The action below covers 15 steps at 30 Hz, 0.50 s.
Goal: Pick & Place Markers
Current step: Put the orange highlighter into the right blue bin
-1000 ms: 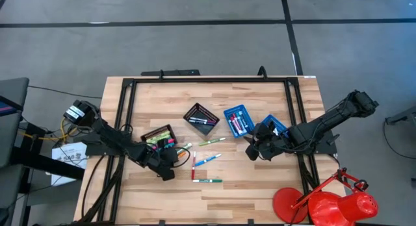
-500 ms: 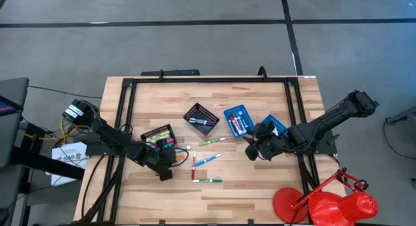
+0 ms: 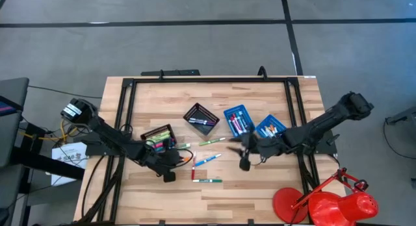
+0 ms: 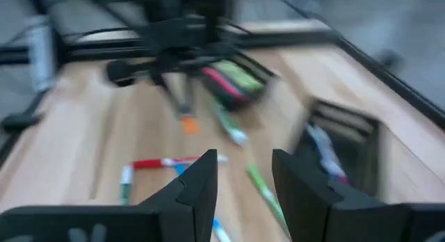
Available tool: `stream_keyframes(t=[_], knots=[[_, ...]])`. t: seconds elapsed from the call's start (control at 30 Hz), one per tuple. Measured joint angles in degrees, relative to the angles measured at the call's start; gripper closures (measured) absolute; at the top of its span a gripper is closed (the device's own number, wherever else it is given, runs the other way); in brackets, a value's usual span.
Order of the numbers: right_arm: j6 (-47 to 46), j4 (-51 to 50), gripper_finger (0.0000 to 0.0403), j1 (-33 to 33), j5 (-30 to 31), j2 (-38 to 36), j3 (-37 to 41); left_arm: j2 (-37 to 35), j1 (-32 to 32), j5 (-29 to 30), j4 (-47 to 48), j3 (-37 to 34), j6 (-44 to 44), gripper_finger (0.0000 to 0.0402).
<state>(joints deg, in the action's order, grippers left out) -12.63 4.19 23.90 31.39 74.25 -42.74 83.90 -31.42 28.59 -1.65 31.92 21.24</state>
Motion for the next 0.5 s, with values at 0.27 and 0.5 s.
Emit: stream_keyframes(t=[0.27,0.5], knots=[[23.13,27.11,0.0274,-4.35,-13.09,15.41,0.00,-6.48,0.00,4.58,-4.31,1.86,-6.64,0.0363],[18.67,29.69,0.0274,-9.42,-19.71,23.54,-5.85,-10.88,0.02,7.57,-5.81,1.77,-10.49,0.0363]])
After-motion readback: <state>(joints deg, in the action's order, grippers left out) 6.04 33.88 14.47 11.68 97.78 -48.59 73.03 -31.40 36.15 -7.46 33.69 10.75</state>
